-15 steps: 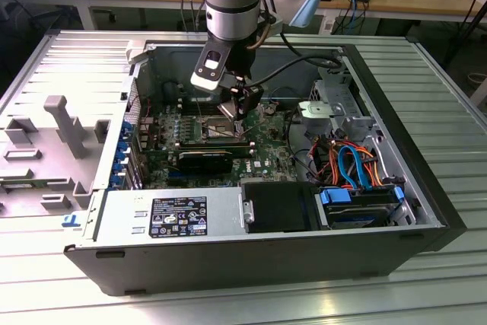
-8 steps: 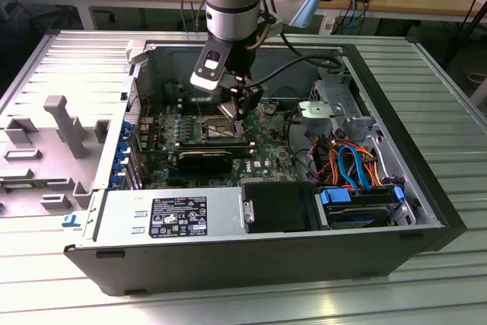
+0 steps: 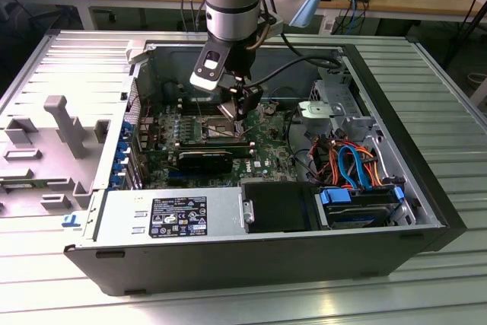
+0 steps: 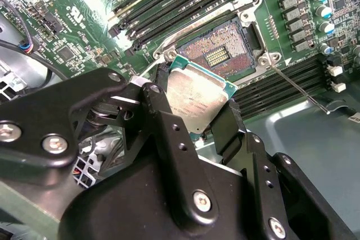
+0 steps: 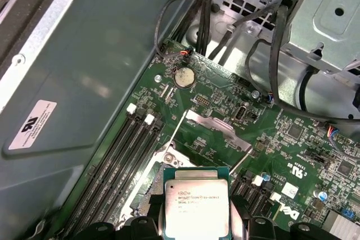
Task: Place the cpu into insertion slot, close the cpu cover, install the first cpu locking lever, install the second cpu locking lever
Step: 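Place the cpu into insertion slot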
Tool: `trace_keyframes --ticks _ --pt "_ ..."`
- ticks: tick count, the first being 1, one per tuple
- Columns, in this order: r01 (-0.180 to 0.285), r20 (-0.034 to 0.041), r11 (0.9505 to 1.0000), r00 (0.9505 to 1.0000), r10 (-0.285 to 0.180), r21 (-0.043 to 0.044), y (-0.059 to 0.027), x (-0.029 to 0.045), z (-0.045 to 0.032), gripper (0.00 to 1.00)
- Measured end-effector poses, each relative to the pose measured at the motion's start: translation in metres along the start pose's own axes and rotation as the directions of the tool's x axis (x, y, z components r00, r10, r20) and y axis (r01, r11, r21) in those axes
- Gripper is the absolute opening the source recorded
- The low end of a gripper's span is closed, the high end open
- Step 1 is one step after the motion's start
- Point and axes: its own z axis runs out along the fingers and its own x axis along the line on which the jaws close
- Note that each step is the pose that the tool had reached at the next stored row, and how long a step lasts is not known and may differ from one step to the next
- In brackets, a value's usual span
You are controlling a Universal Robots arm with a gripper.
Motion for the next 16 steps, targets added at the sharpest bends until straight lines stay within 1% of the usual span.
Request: trace_keyframes --ticks 16 --pt "-0.018 0.0014 0.9998 0.9998 0.018 -0.0003 0.0000 0.0000 0.0006 0.55"
